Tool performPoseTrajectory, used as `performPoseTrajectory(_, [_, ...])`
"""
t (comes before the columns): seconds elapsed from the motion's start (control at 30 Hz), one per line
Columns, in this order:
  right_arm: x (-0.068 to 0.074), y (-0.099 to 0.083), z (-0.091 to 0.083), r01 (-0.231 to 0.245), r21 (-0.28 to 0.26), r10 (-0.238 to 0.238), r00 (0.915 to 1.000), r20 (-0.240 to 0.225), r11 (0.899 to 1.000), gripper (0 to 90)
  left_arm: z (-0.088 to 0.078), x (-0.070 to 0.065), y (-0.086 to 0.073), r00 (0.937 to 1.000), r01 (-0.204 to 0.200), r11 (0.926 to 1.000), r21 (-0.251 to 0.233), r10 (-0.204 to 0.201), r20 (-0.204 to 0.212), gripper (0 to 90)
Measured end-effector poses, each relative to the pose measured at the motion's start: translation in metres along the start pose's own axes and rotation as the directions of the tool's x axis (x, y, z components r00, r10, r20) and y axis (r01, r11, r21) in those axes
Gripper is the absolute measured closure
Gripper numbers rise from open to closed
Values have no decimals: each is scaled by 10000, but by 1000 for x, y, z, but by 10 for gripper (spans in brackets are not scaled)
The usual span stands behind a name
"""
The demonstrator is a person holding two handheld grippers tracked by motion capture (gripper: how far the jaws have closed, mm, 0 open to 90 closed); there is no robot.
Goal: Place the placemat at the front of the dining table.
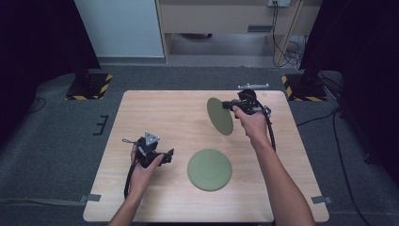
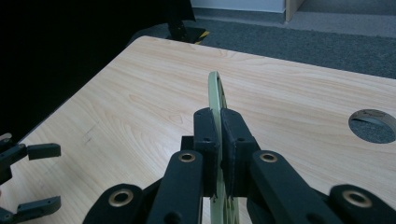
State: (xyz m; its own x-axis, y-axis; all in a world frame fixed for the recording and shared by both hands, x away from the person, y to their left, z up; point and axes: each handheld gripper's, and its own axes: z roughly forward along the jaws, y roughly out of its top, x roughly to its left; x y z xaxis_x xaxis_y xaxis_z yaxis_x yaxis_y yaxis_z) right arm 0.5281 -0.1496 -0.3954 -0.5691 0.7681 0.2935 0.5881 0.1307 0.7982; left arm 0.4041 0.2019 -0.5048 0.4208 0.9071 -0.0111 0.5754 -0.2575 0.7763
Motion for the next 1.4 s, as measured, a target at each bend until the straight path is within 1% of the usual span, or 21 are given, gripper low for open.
performPoseTrajectory(0.13, [1,2,6,-26,25,26,9999,108,10000,860,1,2,0,10000,23,10000,40,-24,63,37])
performPoseTrajectory(0.5, [6,12,22,-8,-13,8,9996,270,10000,860,-1,10,-3,9998,184,9998,105,-183,-28,37])
performPoseTrajectory(0.6, [8,14,27,-33,-84,35,9996,274,10000,860,-1,13,-4,9996,244,9997,88,-243,-112,37])
performPoseTrajectory(0.73, [14,17,34,6,-83,-4,9997,226,10000,860,0,17,-6,9994,308,9993,197,-305,-151,37])
performPoseTrajectory(0.9, [19,18,42,-70,-125,73,9998,166,9999,860,1,16,-7,9996,267,9993,243,-264,-97,37])
performPoseTrajectory(1.03, [23,17,48,-82,-51,83,9999,148,10000,860,1,16,-7,9996,269,9994,222,-267,-94,37])
performPoseTrajectory(1.13, [27,17,52,-74,-79,75,9999,107,9999,860,0,16,-7,9996,266,9995,174,-264,-126,37])
performPoseTrajectory(1.4, [35,19,62,-102,-196,101,9999,-21,9998,860,1,16,-7,9997,237,9994,237,-235,-86,37])
